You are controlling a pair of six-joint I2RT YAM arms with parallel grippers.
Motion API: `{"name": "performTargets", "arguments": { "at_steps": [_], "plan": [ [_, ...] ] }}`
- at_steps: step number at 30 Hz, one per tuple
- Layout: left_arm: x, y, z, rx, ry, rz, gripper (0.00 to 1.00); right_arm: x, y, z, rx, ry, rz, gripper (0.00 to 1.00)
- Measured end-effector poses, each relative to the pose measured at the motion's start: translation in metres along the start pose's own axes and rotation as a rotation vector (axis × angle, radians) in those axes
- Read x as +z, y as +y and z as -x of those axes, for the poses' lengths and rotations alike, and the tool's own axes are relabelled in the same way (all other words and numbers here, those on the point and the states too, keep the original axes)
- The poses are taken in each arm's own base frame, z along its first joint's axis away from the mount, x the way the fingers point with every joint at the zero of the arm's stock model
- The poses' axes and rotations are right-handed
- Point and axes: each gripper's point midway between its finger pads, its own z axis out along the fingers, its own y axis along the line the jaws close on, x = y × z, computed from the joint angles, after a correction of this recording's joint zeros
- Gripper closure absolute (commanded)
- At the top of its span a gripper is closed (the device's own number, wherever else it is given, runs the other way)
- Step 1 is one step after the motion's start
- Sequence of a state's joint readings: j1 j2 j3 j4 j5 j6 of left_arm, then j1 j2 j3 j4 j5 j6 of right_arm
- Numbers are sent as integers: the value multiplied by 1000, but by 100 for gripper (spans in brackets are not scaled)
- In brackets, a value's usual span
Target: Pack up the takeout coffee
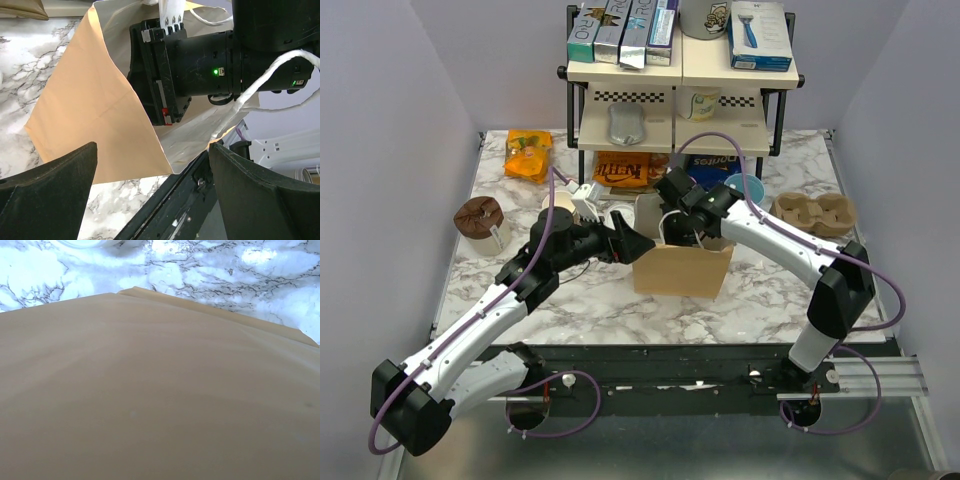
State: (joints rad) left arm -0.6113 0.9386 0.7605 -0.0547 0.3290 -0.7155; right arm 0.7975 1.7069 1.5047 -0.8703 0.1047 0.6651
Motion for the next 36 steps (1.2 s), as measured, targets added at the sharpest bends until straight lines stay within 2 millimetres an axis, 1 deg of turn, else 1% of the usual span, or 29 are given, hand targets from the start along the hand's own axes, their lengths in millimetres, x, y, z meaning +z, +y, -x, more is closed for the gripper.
{"name": "performTargets", "arguments": {
  "at_steps": [6, 11, 13, 16, 19, 23, 27, 29, 31, 36],
  "plan": [
    [0, 0, 0, 0, 0, 1, 1, 1, 0, 1, 1, -13, 9, 94],
    [0, 0, -1, 0, 2, 2, 1, 1, 0, 1, 2, -18, 11, 87],
    [0, 0, -1, -1, 4, 2, 1, 1, 1, 1, 2, -18, 11, 85],
    [0, 0, -3, -1, 8, 2, 1, 0, 1, 1, 5, -20, 12, 73],
    [0, 0, -3, -1, 8, 3, 1, -1, 1, 2, 14, -23, 13, 67],
    [0, 0, -3, -2, 11, 3, 1, -3, 2, 3, 22, -26, 15, 64],
    [0, 0, -5, -3, 18, 4, 1, -4, 1, 3, 25, -27, 14, 63],
    [0, 0, -6, -2, 19, 4, 1, -5, 0, 2, 26, -26, 11, 59],
    [0, 0, -6, -3, 20, 5, 1, -6, -1, 2, 28, -26, 8, 59],
    [0, 1, -7, -4, 24, 8, 1, -13, -2, 3, 31, -39, 6, 54]
  ]
}}
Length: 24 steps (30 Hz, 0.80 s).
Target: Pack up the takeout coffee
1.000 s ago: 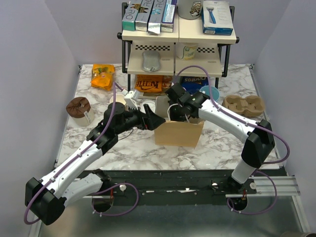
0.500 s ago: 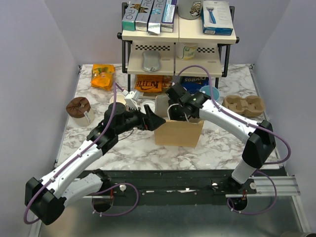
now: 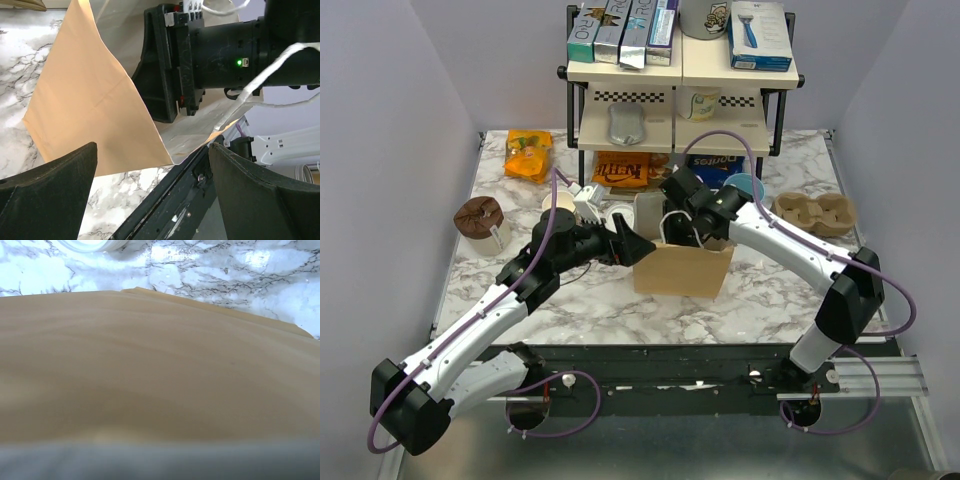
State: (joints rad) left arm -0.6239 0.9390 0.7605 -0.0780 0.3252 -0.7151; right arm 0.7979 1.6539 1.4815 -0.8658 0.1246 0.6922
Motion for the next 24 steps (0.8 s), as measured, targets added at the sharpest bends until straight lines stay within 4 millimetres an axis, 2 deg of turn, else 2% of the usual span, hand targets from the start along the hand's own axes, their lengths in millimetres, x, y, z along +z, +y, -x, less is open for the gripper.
{"name": "performTargets", "arguments": {
  "at_steps": [11, 17, 24],
  "plan": [
    [0, -1, -1, 0, 2, -1, 1, -20, -4, 9, 5, -49, -2, 52],
    [0, -1, -2, 0, 8, -1, 1, -48, -1, 26, 10, -127, 22, 47],
    [0, 0, -5, -2, 16, 5, 1, -87, 4, 51, 5, -243, 70, 46]
  ]
}}
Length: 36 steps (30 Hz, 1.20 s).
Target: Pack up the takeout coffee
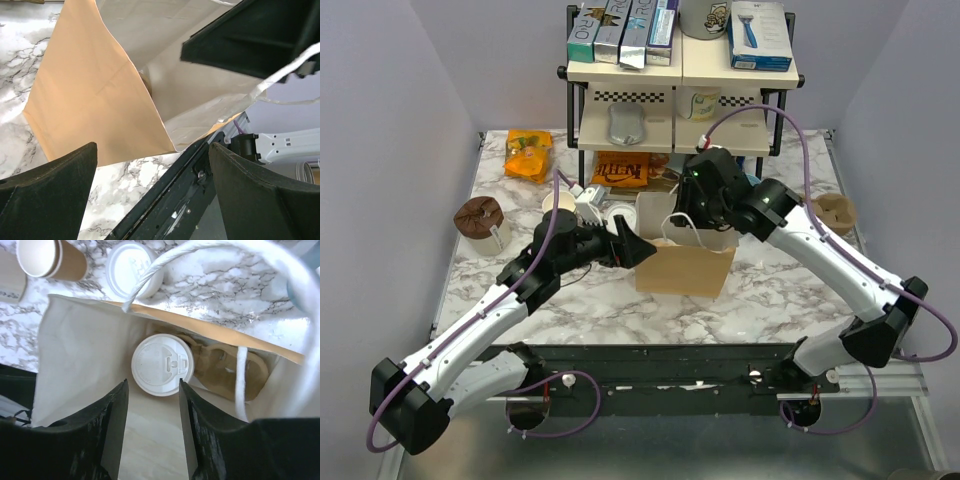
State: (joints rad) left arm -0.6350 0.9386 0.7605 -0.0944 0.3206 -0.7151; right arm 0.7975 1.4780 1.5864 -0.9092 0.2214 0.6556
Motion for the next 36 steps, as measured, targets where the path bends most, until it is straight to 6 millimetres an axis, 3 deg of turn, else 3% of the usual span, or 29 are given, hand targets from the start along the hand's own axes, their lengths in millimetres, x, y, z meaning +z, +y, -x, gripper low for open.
{"name": "performTargets", "arguments": {
  "at_steps": [7, 15, 18, 22, 26, 28, 33, 36],
  "plan": [
    [-1, 1, -1, -1, 4, 6, 1, -40, 8, 33, -18, -127, 67, 45],
    [-17, -6, 12, 24, -43, 29, 1, -121, 10, 83, -88, -400, 194, 13],
    [-26, -13, 23, 40, -80, 27, 1, -150, -11, 97, -82, -515, 167, 2],
    [-39, -22, 40, 66, -130, 46, 1, -168, -85, 114, 20, -638, -13, 2],
    [-48, -18, 48, 78, -158, 95, 1, -158, -149, 105, 44, -645, -214, 0],
    [-50, -14, 48, 84, -158, 123, 1, -137, -162, 91, -46, -585, -260, 0],
    [-53, 3, 41, 86, -136, 203, 1, -62, -183, 41, -411, -406, -242, 0],
    [-55, 9, 38, 89, -128, 232, 1, -36, -200, 25, -582, -320, -222, 2]
  ]
}}
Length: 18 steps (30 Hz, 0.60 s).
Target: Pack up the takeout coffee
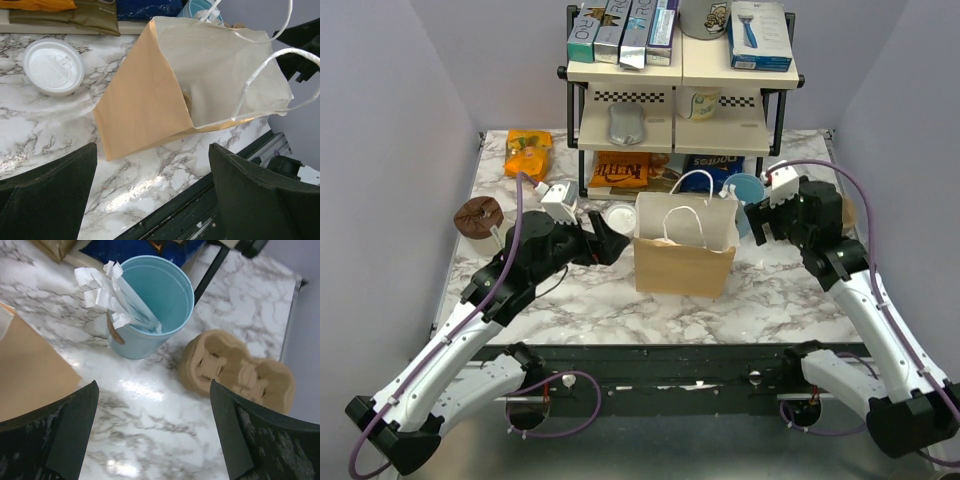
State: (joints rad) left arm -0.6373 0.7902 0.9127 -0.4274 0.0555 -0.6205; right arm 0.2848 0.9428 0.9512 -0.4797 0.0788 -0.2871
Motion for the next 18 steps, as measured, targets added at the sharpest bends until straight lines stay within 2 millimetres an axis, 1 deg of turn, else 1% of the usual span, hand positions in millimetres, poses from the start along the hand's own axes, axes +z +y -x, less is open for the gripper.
{"name": "performTargets", "arguments": {
  "at_steps": [1, 2, 4, 7, 8, 12, 14, 15, 18],
  "plan": [
    [-1, 3, -1, 2, 3, 13, 1, 6, 0, 4, -75, -23, 34, 3],
    [-2, 5, -2, 3, 4, 24, 1, 13, -3, 1, -95, -13, 39, 4],
    [-3, 9, -2, 3, 2, 46, 1, 25, -3, 4, -179, -36, 91, 5],
    [-4, 13, -2, 3, -2, 64, 1, 37, 8, 7, -287, -71, 184, 9],
    [-4, 15, -2, 2, -2, 75, 1, 40, 12, 7, -320, -81, 210, 14],
    [-5, 22, -5, 2, 4, 110, 1, 52, 21, 5, -413, -99, 277, 23],
    [-6, 26, -7, 2, 9, 132, 1, 60, 23, 0, -445, -91, 302, 33],
    [-6, 27, -7, 2, 10, 138, 1, 64, 24, -2, -459, -83, 312, 40],
    [-6, 30, -7, -1, 14, 155, 1, 76, 24, -7, -488, -60, 331, 45]
  ]
}}
